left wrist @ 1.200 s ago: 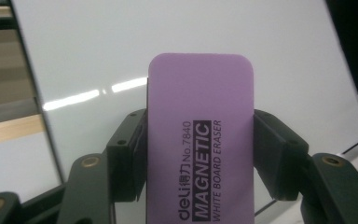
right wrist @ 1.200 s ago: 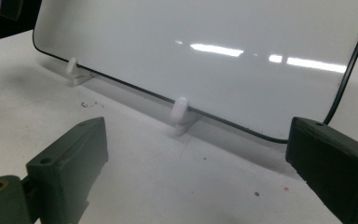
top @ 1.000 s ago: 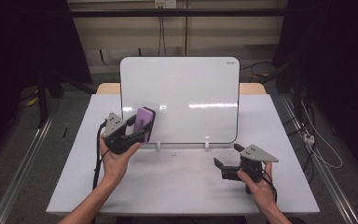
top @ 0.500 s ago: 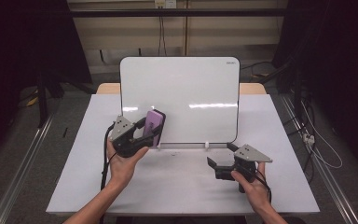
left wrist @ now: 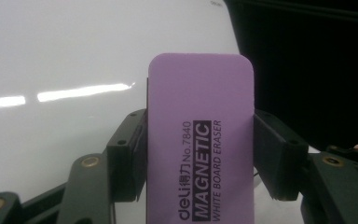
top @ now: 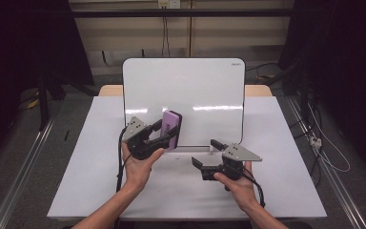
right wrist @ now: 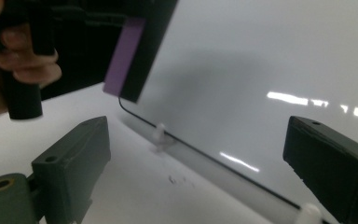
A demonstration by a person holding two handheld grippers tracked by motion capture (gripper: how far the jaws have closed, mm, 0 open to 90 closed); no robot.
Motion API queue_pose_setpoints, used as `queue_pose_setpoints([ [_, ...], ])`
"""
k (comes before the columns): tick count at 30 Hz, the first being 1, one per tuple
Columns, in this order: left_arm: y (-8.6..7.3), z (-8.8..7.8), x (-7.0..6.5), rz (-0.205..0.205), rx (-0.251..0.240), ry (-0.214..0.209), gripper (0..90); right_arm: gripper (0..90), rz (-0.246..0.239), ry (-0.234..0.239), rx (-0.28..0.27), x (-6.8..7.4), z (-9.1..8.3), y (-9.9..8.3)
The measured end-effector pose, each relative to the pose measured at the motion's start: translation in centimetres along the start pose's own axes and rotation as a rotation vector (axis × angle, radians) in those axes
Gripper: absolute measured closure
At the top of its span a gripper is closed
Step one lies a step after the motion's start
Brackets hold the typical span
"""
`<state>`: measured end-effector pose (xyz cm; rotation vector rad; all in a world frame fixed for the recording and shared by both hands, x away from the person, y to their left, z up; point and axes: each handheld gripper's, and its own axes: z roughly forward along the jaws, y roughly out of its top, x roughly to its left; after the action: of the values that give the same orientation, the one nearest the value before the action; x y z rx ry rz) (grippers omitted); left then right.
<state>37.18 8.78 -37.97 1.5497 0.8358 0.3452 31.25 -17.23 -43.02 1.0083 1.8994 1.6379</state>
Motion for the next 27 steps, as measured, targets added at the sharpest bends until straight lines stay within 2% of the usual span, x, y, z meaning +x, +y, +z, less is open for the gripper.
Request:
queue_pose_setpoints([
  [5, -0.1, 0.6, -0.7, 0.006, 0.002, -0.015, 41.2, 4.9, 0.048, 0.022, -0.048, 0.6, 1.2, 0.3],
  [8, -0.3, 0.9, -0.8, -0.003, 0.007, -0.02, 41.2, 7.3, 0.058, 0.013, -0.065, 0.8, 1.8, 0.4],
  [12, -0.7, 1.0, -0.9, 0.002, 0.014, -0.022, 41.2, 18.5, 0.132, 0.033, -0.096, 1.0, 2.6, 0.3],
  [14, -0.9, 1.0, -1.0, 0.004, 0.018, -0.022, 41.2, 28.9, 0.18, 0.058, -0.114, 1.3, 2.8, 0.1],
  [15, -1.0, 1.0, -1.0, 0.0, 0.013, -0.024, 41.2, 29.4, 0.188, 0.056, -0.122, 1.4, 2.9, 0.1],
  [18, -1.1, 1.2, -1.0, 0.005, 0.022, -0.022, 41.2, 39.1, 0.191, 0.055, -0.114, 1.6, 3.2, -0.1],
  [21, -1.4, 1.4, -1.1, 0.004, 0.028, -0.022, 41.2, 47.0, 0.222, 0.058, -0.118, 1.5, 3.3, -0.3],
  [26, -1.8, 1.7, -1.4, 0.012, 0.038, -0.033, 41.2, 55.3, 0.268, 0.07, -0.116, 1.4, 3.5, -0.5],
  [27, -1.9, 1.7, -1.5, 0.007, 0.034, -0.028, 41.2, 60.9, 0.263, 0.063, -0.124, 1.3, 3.5, -0.6],
])
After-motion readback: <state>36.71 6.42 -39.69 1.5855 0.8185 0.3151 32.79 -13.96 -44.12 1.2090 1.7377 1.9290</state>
